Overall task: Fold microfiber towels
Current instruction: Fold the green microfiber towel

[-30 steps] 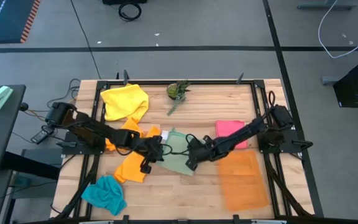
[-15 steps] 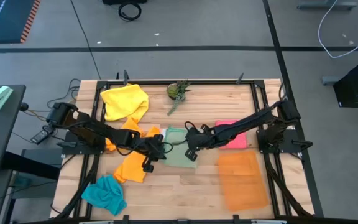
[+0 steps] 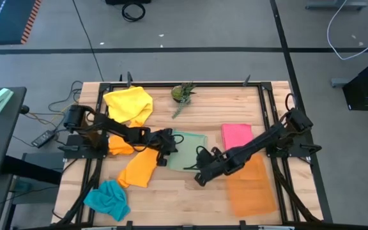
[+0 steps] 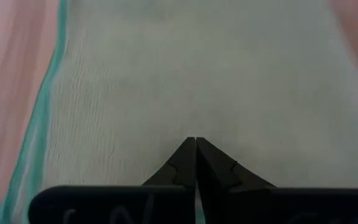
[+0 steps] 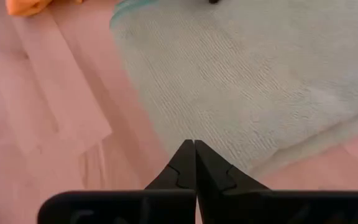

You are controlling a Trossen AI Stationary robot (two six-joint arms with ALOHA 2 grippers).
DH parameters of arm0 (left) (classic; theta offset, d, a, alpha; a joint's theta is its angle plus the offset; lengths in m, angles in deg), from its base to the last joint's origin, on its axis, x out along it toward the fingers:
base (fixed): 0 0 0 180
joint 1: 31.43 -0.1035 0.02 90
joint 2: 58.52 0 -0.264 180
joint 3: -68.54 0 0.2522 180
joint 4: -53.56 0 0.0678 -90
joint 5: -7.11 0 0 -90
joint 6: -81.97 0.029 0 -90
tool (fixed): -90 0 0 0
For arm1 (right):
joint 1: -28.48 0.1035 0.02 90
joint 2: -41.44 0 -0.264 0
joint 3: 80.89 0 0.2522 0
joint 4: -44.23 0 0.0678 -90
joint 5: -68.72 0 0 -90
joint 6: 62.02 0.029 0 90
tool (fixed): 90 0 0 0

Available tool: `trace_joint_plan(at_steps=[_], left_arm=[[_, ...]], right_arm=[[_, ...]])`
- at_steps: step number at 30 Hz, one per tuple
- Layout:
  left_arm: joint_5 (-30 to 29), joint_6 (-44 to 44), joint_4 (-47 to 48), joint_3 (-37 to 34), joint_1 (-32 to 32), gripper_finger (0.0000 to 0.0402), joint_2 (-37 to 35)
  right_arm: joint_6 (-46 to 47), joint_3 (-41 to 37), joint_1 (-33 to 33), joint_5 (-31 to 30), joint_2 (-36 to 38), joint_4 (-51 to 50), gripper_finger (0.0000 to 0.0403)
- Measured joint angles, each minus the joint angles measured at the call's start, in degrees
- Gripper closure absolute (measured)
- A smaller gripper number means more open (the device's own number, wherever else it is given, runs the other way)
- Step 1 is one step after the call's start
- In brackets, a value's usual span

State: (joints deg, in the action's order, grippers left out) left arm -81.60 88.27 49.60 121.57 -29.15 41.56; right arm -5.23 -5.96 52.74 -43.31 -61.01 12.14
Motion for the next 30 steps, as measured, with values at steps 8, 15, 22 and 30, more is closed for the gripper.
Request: trace_joint_plan(at_steps=[8, 15, 22, 30], left_arm=[[0.03, -0.55, -0.07, -0.03, -0.54, 0.0390, 0.45], [0.05, -0.87, -0.21, -0.03, -1.57, 0.0393, -0.12], [0.53, -1.78, -2.90, -0.03, -0.88, 0.0380, -2.76], [8.51, -5.06, -2.14, -0.05, 8.31, 0.0396, -3.11]], right_arm=[[2.41, -0.63, -0.77, 3.00, -4.56, 0.45, 0.0402], [3.09, -0.39, -0.83, 6.79, -4.04, -0.68, 0.0402], [-1.15, 1.96, -2.55, 3.07, -1.72, -6.17, 0.0402], [-5.79, 2.23, -10.11, 1.13, 0.86, -15.44, 0.0402]])
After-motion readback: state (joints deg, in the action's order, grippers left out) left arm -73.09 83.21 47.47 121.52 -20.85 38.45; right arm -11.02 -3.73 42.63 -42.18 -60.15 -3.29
